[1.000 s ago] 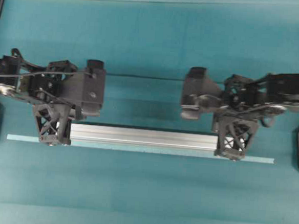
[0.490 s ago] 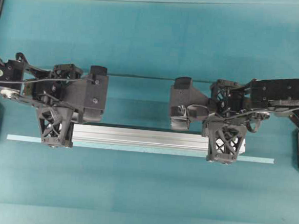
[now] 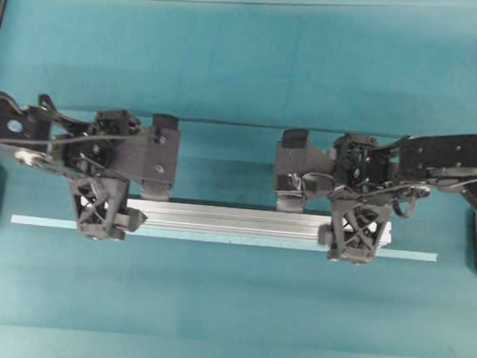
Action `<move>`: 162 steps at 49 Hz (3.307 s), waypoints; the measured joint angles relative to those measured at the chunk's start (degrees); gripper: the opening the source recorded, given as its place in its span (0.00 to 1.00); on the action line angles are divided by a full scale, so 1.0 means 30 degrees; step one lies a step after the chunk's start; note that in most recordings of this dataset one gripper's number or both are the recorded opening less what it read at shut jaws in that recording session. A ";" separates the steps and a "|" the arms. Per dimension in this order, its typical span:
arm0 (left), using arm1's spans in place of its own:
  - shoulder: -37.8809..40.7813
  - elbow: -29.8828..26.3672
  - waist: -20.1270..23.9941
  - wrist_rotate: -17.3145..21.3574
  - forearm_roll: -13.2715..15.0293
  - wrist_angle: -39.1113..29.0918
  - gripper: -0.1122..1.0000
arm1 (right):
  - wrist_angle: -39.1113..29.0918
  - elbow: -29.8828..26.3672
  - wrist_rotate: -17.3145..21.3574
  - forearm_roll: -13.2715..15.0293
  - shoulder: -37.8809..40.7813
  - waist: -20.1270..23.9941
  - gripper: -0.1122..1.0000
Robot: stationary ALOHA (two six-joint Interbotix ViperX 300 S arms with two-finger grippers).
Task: Lift the metal rail with both hands.
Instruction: 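Lower both open grippers over the rail near each end, then close both grippers on the rail, then lift the rail upward with both grippers together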
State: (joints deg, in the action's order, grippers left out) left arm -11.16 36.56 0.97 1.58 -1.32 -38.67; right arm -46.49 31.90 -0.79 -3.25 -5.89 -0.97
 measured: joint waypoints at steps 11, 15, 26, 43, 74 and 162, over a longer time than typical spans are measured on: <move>0.1143 0.0029 0.0000 0.0000 0.0000 0.1055 0.98 | 0.1172 0.0059 0.0029 0.0059 0.0850 0.0088 0.96; 0.1465 0.0088 0.0000 0.0000 0.0029 0.1523 0.98 | 0.1465 0.0088 0.0029 0.0059 0.1143 0.0117 0.96; 0.2051 0.0234 0.0000 -0.0029 0.0000 0.2344 0.98 | 0.2168 0.0088 0.0029 0.0059 0.1611 0.0176 0.96; 0.2930 0.0703 -0.0088 -0.0205 0.0000 0.3984 0.98 | 0.3252 0.0527 0.0029 0.0117 0.2373 0.0293 0.96; 0.5068 0.1113 -0.0117 -0.0264 0.0000 0.6064 0.98 | 0.5391 0.1553 0.0029 0.0352 0.3750 0.0322 0.96; 0.2080 -0.0352 -0.0381 -0.0205 0.0000 0.1553 0.42 | 0.0498 -0.0791 0.0703 0.0176 0.1934 0.0439 0.44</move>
State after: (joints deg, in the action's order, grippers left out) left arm -4.92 35.51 -0.18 0.97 -1.32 -34.01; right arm -45.00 29.53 1.32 -2.72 -0.09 0.35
